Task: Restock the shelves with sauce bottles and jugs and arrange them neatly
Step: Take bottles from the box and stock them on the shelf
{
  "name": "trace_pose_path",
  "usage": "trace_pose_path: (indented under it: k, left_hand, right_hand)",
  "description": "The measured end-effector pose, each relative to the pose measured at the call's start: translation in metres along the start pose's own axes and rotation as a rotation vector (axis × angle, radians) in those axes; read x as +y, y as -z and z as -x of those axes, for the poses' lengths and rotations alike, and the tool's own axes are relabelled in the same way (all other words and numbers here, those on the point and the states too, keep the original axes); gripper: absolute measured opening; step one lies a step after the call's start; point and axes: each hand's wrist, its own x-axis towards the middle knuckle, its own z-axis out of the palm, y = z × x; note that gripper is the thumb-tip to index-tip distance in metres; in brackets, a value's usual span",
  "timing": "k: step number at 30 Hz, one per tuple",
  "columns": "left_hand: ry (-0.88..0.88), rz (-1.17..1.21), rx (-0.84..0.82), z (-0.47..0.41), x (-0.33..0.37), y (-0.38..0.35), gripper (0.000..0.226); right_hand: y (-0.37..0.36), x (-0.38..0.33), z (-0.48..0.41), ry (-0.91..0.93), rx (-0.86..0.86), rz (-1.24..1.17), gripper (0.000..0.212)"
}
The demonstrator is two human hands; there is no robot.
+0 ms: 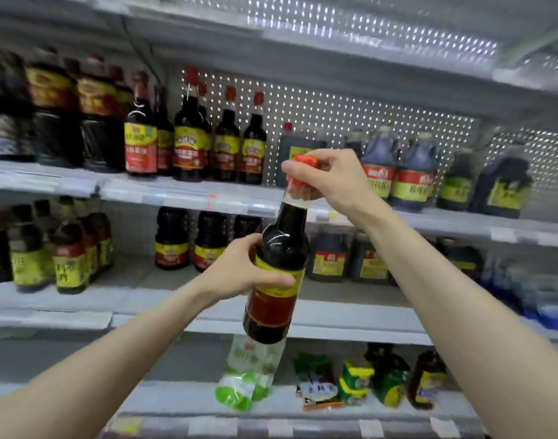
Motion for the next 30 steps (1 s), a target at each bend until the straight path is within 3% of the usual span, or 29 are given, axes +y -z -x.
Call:
trace_pose_path:
  k: [3,9,15,23,30]
  left_hand:
    - [-0.073,-0.014,0.08,0.002,0.034,0.017,0.048]
    - [-0.136,-0.023,0.23,0.001,0.068,0.038,0.049]
    - [-0.149,-0.031,0.387,-0.007,0.088,0.056,0.051]
    - [-0.185,-0.072,0.473,-0.027,0.085,0.082,0.059]
    - [-0.25,-0.132,0.44,-0.056,0.071,0.135,0.073]
  right_hand:
    - [0.006,-0.033,-0.013,0.068,0.002,-0.011,0.03]
    - [0.014,-0.064,-0.027,0.143,-0.064,-0.027,0.021]
    - [-0.009,-0.041,-0.026,0.025,-0.204,-0.021,0.033]
    - [-0.039,-0.036,-0.052,-0.031,-0.225,-0.186,0.033]
    - [-0.075,-0.036,-0.099,0.01,-0.146,-0.286,0.024]
